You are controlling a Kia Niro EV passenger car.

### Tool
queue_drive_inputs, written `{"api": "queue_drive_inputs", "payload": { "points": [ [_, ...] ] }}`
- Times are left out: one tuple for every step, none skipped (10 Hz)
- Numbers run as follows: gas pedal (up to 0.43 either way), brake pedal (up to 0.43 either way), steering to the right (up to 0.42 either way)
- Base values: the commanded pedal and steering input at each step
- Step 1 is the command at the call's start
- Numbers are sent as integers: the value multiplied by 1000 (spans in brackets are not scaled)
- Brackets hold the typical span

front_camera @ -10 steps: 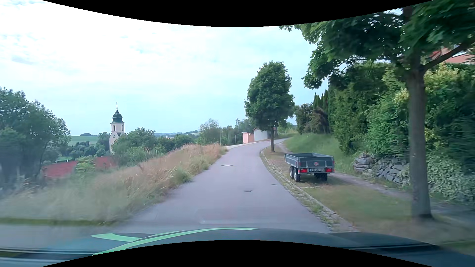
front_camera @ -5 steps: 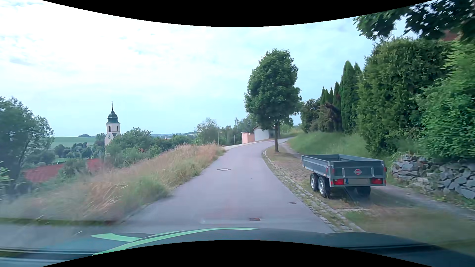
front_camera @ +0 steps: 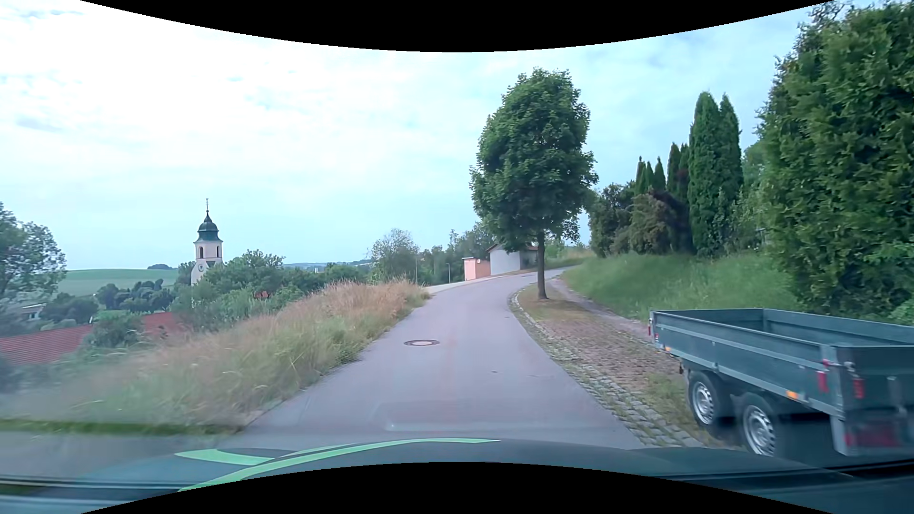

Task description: Follow the waypoints while adhering to traffic rules and regulations

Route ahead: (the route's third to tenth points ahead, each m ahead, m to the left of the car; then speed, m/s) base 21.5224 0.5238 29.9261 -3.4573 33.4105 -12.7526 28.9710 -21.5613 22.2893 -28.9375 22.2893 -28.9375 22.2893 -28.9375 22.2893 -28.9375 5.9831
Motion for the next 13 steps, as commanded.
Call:
{"api": "queue_drive_inputs", "payload": {
  "points": [
    [0,104,12],
    [0,104,12],
    [0,104,12],
    [0,104,14],
    [0,98,14],
    [0,98,14],
    [0,91,14],
    [0,85,14],
    [0,73,14],
    [0,61,14],
    [0,55,13],
    [0,30,7],
    [0,12,5]
  ]
}}
